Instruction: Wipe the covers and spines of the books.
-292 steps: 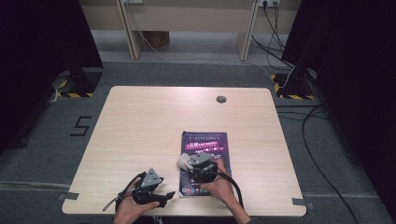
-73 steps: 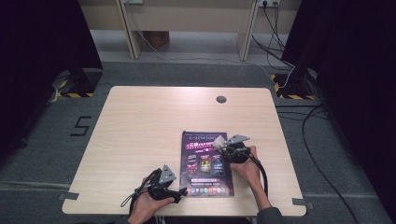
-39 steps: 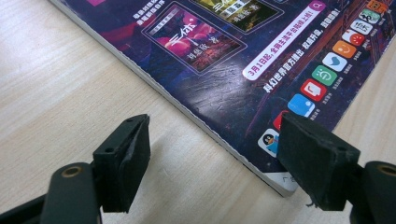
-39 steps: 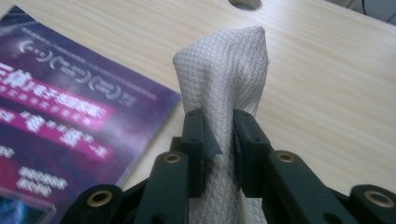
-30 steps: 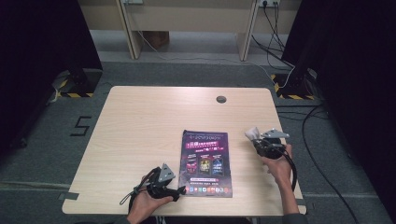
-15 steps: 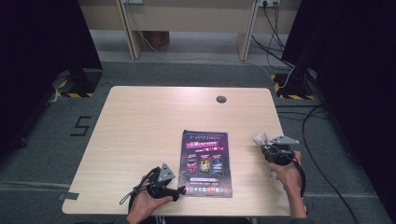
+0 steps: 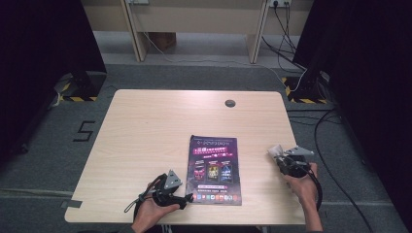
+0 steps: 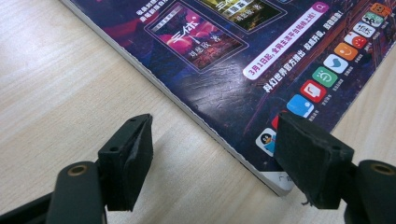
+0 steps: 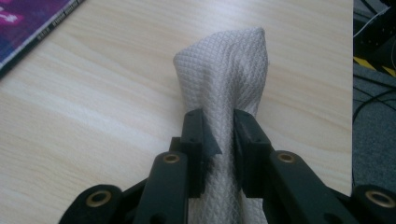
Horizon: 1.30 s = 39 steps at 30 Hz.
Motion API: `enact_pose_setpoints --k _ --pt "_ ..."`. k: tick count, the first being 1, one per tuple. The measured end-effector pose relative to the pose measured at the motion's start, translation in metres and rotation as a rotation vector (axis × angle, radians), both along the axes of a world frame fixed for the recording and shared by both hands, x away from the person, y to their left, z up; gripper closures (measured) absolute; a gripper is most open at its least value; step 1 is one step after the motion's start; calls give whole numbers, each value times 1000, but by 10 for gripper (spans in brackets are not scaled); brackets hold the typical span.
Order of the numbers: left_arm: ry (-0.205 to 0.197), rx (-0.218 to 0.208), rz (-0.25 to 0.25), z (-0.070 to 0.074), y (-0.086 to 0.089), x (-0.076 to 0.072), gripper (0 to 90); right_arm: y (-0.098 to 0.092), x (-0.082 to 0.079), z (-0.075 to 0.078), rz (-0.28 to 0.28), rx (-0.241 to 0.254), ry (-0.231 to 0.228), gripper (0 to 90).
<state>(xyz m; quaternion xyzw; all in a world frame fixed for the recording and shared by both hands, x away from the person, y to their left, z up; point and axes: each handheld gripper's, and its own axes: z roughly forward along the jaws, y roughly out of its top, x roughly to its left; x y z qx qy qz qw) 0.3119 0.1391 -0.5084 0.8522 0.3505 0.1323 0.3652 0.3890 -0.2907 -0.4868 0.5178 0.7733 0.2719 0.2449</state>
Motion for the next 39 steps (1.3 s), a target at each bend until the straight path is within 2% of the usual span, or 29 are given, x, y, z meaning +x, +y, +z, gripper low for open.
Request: enact_pose_setpoints --k 10,13,15,16,17,18,22,24,32,34,39 --pt "2 -1 0 0 0 0 277 -4 0 -7 -21 -13 31 707" --pt "0 0 -1 0 0 0 277 -4 0 -4 -34 -4 9 660" --pt "4 -3 -2 0 0 1 277 -4 -2 3 -51 13 -24 634" --pt "4 -3 -2 0 0 1 277 -4 -2 3 -51 13 -24 634" --pt "7 -5 -2 0 0 1 277 -3 -3 7 -56 30 -43 632" --pt "10 -6 -4 0 1 1 275 1 -5 16 -38 60 -79 618" --pt "9 -6 -9 1 0 2 270 17 -6 21 20 89 -93 595" --pt "8 -15 -5 1 0 3 276 27 -5 21 56 104 -88 581" --pt "19 -37 11 1 0 11 275 62 -3 18 140 197 -65 539" --pt "21 -42 17 0 -1 14 275 69 -2 17 165 197 -56 524" --pt "26 -42 14 -1 -4 17 271 85 2 13 188 210 -36 515"
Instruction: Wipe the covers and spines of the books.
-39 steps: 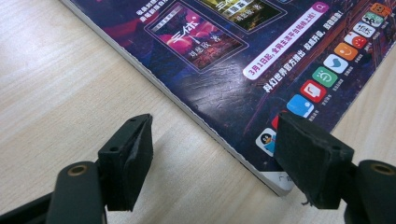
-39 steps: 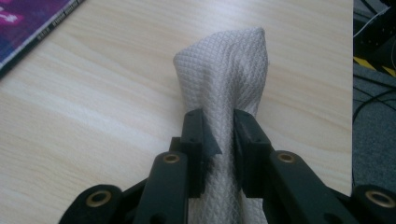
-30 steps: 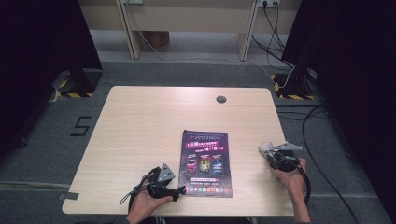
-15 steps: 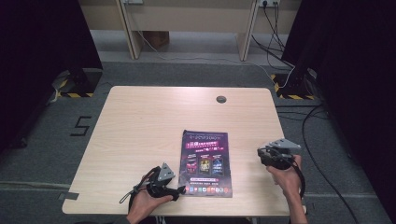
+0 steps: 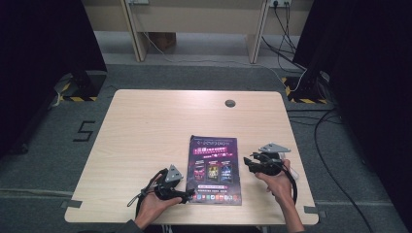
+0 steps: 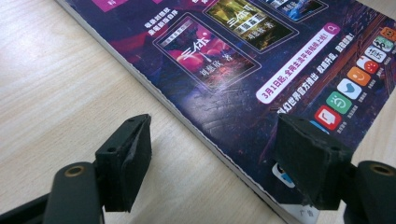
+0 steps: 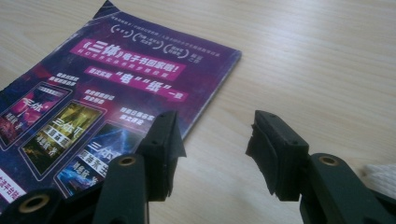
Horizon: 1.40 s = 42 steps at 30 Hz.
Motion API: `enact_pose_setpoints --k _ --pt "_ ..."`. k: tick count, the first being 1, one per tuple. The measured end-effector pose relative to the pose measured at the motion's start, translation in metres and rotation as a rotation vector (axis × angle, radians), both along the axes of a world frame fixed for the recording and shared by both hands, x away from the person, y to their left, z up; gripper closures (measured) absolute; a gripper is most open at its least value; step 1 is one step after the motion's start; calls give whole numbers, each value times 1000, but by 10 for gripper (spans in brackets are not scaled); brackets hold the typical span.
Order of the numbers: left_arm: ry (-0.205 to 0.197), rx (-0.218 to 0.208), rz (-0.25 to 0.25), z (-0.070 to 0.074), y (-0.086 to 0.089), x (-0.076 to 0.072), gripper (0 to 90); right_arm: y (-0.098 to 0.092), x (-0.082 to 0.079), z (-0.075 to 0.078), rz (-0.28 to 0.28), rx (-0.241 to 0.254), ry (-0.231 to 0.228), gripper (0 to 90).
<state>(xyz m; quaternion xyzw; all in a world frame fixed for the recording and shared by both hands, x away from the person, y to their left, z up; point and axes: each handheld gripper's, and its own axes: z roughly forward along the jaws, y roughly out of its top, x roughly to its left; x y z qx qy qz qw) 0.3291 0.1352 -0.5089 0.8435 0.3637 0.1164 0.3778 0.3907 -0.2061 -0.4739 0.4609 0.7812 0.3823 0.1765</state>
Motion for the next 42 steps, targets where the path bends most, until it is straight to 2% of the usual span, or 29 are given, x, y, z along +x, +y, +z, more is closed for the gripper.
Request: enact_pose_setpoints --k 13,22,29,32,42 --pt "2 1 2 0 -1 3 269 17 5 -9 27 0 29 505" --pt "19 -11 21 -1 -6 15 262 31 14 -16 22 40 59 488" --pt "41 -25 33 -3 -9 23 242 38 25 -24 3 64 77 423" --pt "41 -24 37 -3 -10 25 238 39 29 -27 -9 94 87 389" --pt "42 -20 43 -3 -10 26 215 47 37 -36 -18 90 113 304"
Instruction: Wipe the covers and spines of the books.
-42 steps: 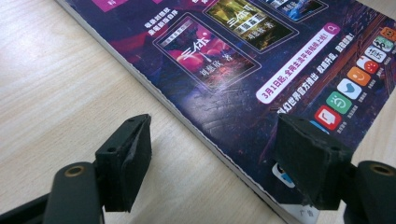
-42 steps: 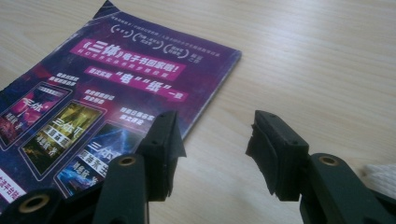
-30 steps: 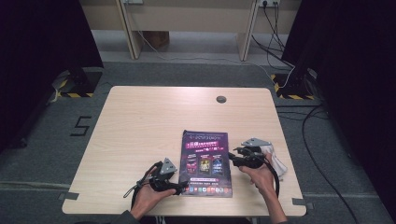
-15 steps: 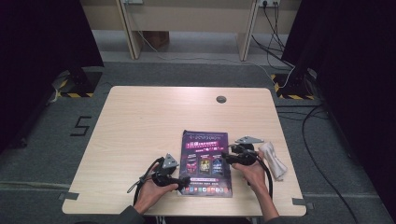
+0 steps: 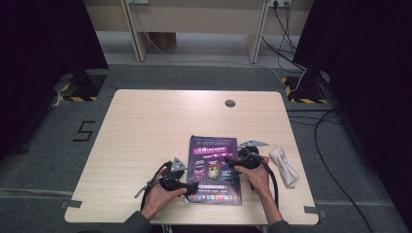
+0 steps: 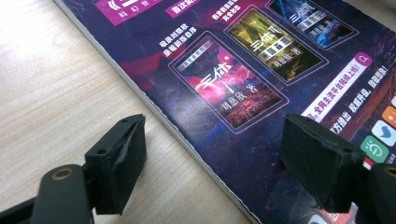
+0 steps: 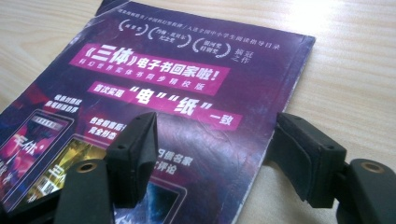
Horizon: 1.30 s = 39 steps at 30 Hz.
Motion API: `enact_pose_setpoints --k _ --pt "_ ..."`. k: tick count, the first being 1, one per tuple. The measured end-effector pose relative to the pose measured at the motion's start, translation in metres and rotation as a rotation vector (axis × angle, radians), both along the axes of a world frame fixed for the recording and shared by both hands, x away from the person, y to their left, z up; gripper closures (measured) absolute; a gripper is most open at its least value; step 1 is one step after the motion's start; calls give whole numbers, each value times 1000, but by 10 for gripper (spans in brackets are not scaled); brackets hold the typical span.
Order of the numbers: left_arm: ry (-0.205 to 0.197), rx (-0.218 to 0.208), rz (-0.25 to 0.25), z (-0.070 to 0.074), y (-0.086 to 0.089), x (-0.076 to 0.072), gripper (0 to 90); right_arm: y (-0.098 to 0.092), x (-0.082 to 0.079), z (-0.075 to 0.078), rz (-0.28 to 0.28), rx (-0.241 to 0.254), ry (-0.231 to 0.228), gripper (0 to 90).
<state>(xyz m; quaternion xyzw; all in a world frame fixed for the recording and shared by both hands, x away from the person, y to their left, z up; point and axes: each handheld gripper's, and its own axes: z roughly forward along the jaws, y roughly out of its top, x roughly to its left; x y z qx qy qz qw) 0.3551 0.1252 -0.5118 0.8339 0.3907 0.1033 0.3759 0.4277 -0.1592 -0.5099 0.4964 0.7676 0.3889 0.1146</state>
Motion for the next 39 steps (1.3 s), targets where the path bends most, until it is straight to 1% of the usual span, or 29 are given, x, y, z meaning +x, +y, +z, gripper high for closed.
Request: enact_pose_setpoints --k 3,5,7,8,12,13,16,19,23,26,27,28,30,31,35,39 --pt "-2 -2 -4 0 -1 0 216 0 2 0 -6 3 4 304" --pt "-3 -4 -13 0 -2 -1 220 0 4 0 -13 16 7 297" --pt "-2 -8 -23 0 -4 -2 231 1 5 0 -13 14 5 293" --pt "-1 -13 -31 0 -5 -3 233 1 5 0 -18 20 9 292" --pt "-2 -3 -34 0 -9 -6 229 0 4 -2 -32 47 4 289" --pt "2 -2 -43 1 -10 -7 234 0 4 -2 -39 55 3 289" --pt "2 -5 -42 1 -10 -8 262 -2 2 -3 -73 89 8 331" --pt "1 -1 -44 1 -11 -9 272 -5 1 -3 -99 128 28 385" --pt "-4 2 -45 1 -11 -10 270 -4 -3 -3 -124 140 32 412" --pt "-5 5 -45 1 -12 -10 270 -5 -6 -3 -148 171 45 423" --pt "-5 5 -45 1 -12 -10 270 -6 -7 -3 -144 168 42 423" --pt "-8 6 -45 1 -12 -10 269 -6 -8 -2 -150 180 46 423" --pt "-7 8 -40 1 -12 -10 268 -7 -8 0 -150 207 35 433" --pt "-6 10 -38 1 -12 -10 268 -8 -8 3 -147 224 31 445" --pt "-9 12 -34 1 -11 -11 267 -10 -9 11 -115 233 20 474" --pt "-9 13 -30 1 -11 -11 267 -12 -12 14 -91 239 36 525"
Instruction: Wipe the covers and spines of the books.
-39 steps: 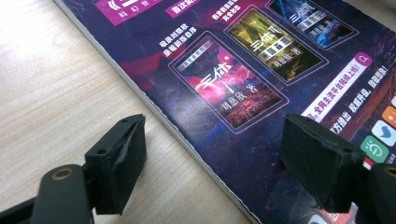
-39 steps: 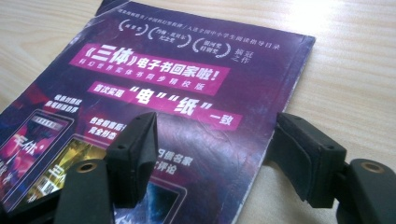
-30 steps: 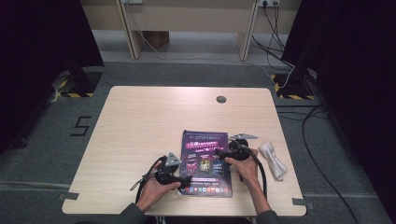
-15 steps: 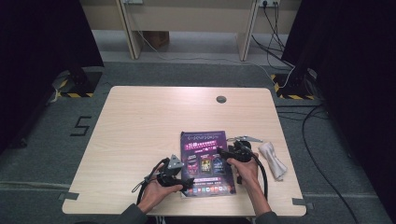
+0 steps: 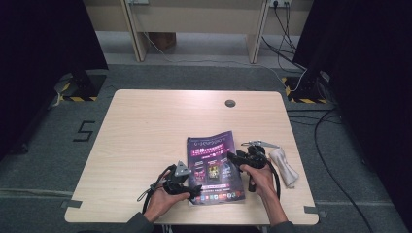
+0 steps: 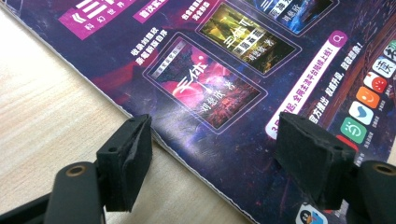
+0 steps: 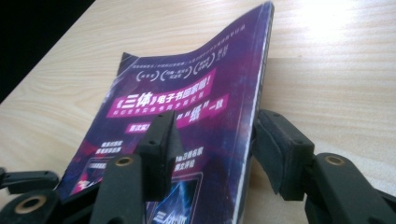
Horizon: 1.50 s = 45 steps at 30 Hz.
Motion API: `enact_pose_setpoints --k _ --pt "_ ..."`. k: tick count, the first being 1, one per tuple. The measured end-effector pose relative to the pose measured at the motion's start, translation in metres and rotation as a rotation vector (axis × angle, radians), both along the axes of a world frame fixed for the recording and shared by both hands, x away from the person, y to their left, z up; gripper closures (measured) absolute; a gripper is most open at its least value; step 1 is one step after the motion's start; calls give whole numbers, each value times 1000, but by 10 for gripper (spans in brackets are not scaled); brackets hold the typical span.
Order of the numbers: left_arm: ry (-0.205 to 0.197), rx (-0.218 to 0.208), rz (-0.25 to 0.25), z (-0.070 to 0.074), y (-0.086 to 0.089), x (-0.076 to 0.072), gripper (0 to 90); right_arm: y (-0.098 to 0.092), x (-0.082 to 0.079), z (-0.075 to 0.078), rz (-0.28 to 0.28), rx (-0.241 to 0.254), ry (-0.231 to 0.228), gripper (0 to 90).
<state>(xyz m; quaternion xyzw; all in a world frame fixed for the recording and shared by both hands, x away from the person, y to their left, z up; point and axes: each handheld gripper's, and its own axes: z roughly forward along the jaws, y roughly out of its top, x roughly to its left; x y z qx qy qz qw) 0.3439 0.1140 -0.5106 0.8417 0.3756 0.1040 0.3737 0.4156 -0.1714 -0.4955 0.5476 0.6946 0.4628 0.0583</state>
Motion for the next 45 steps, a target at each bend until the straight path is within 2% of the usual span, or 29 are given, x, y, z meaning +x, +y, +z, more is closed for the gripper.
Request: enact_pose_setpoints --k 2,4,5,7,9,10,14,16,18,20,22,24,27,31,32,38,39,40,42,45 --pt "0 1 2 0 0 0 267 -1 0 2 9 6 -12 531" --pt "0 -3 5 0 0 0 267 1 -1 4 31 -12 -4 532" --pt "-2 -2 8 0 0 -1 267 0 -1 5 35 -3 -1 536" --pt "-5 -5 7 -1 1 0 267 1 -3 5 74 7 23 561" --pt "-12 -1 5 0 0 0 267 5 -6 6 111 23 17 573" --pt "-15 1 4 0 0 0 268 6 -6 9 132 16 10 587" --pt "-16 3 5 0 1 -1 268 13 -7 19 176 -99 -26 620" --pt "-18 4 6 0 1 -1 268 15 -8 20 189 -124 -36 642" --pt "-18 4 7 0 1 -1 269 16 -9 21 195 -113 -38 654" --pt "-22 4 10 0 0 -1 269 18 -9 21 236 -137 -45 640" --pt "-22 5 10 0 0 -2 269 19 -9 20 241 -146 -39 646" --pt "-26 7 12 0 0 -2 269 19 -7 21 254 -174 -42 707" --pt "-27 0 15 -1 0 -2 269 20 -5 24 244 -199 -37 724" --pt "-33 -2 20 -1 0 -3 268 26 -6 26 246 -264 -67 737" --pt "-33 -2 20 -1 0 -3 268 26 -6 26 246 -264 -67 737" --pt "-26 -19 19 -1 1 -3 295 31 -3 36 263 -303 -84 758" --pt "-12 -32 16 -1 1 -4 295 31 -3 36 263 -303 -84 758" --pt "-2 -51 13 0 3 -5 314 33 -1 40 269 -332 -93 770" --pt "-5 -52 13 1 5 -5 310 35 1 44 272 -360 -96 777" --pt "-10 -64 26 5 15 -5 306 37 3 49 274 -379 -101 787"
